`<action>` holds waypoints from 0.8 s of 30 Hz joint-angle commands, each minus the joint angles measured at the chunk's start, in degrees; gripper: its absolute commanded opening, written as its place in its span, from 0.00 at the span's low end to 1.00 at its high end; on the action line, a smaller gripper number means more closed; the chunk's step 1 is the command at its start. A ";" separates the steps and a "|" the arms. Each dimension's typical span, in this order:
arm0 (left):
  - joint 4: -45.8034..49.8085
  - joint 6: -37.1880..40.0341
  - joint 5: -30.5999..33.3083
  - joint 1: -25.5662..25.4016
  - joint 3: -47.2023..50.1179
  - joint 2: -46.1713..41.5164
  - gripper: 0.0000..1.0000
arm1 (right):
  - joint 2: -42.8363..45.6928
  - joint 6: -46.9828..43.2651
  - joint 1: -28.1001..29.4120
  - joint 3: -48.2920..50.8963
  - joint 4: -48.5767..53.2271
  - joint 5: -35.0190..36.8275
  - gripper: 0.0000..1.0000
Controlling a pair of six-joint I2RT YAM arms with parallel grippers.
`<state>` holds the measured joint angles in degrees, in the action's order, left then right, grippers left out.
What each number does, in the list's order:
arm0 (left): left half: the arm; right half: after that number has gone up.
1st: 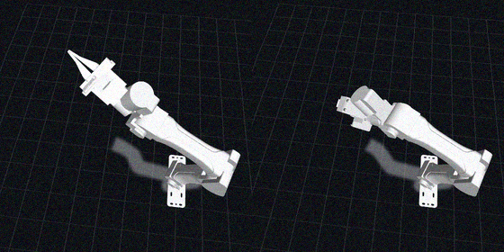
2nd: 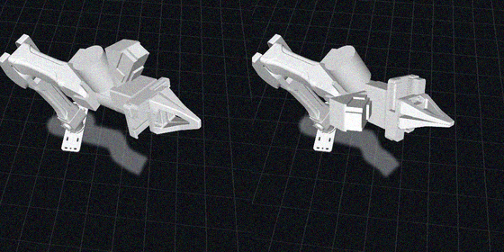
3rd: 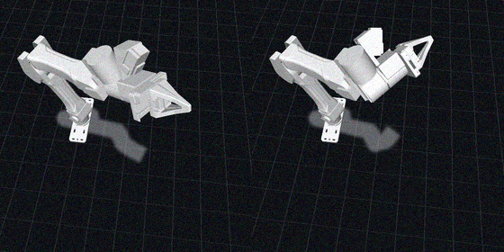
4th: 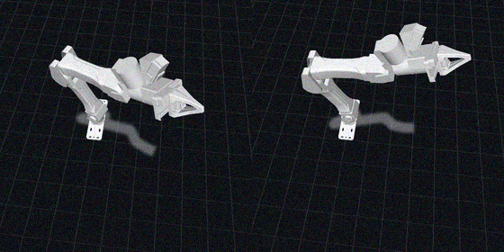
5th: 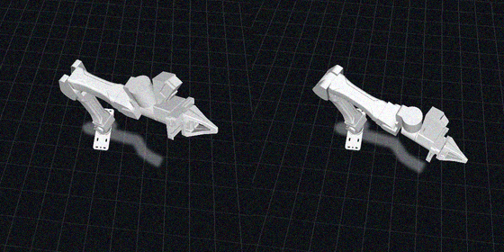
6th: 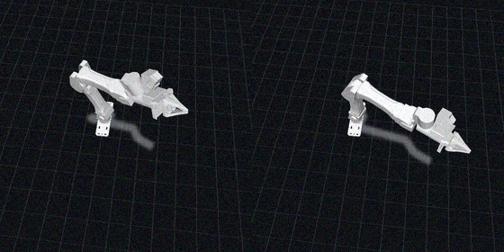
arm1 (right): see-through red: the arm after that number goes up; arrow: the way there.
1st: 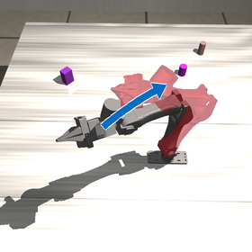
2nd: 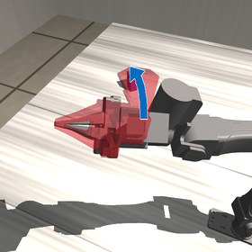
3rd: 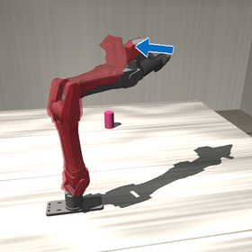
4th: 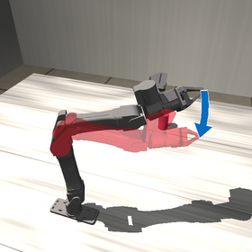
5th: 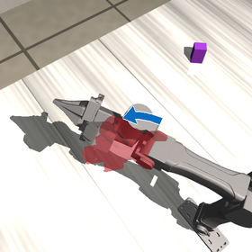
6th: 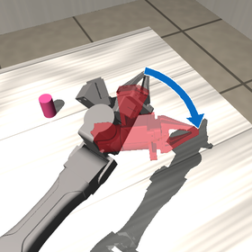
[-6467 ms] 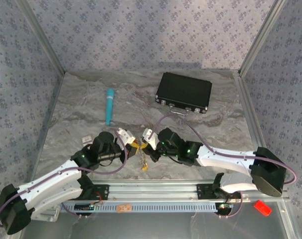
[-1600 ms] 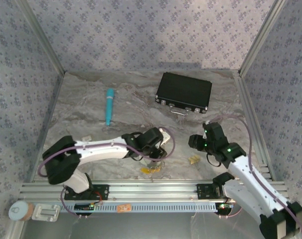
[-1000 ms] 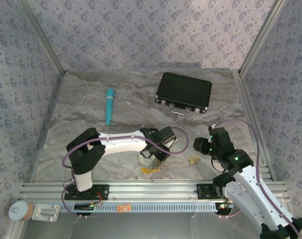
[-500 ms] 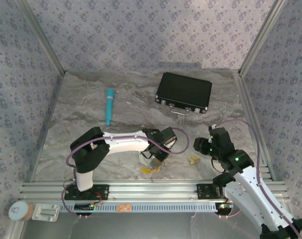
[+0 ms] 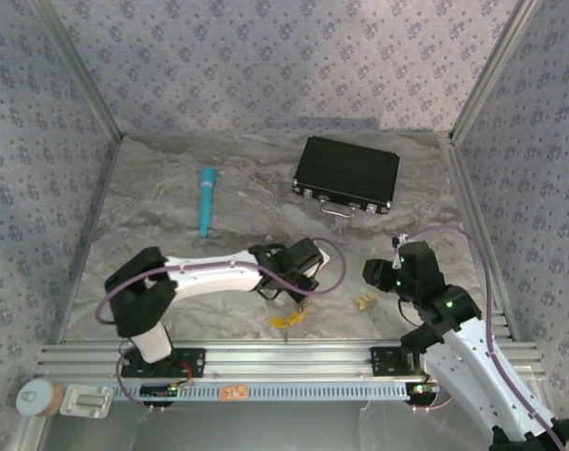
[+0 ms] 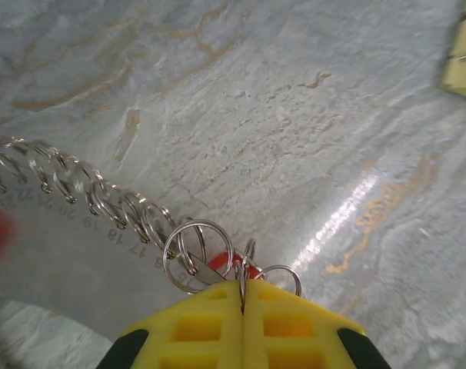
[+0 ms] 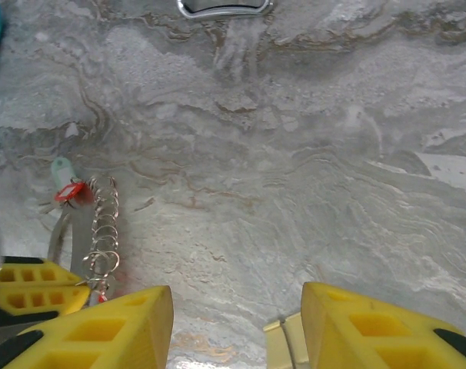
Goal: Put the keys on the keyring
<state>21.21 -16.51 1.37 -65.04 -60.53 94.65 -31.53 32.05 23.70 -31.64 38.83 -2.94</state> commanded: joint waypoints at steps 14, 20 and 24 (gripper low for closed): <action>-39.39 9.95 -16.04 8.22 29.85 -26.41 0.00 | -1.50 -19.24 8.19 3.72 -25.33 -12.11 0.44; -42.46 12.55 -21.41 11.41 34.55 -32.64 0.00 | -5.87 -27.24 14.68 6.07 -36.81 -11.81 0.45; -43.26 14.38 -22.81 12.89 37.51 -36.79 0.00 | -10.22 -36.09 19.12 3.93 -37.16 -12.43 0.44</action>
<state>-16.88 -4.89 -17.45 -52.93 -24.03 60.53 -39.81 5.15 41.17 -25.76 5.67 -14.74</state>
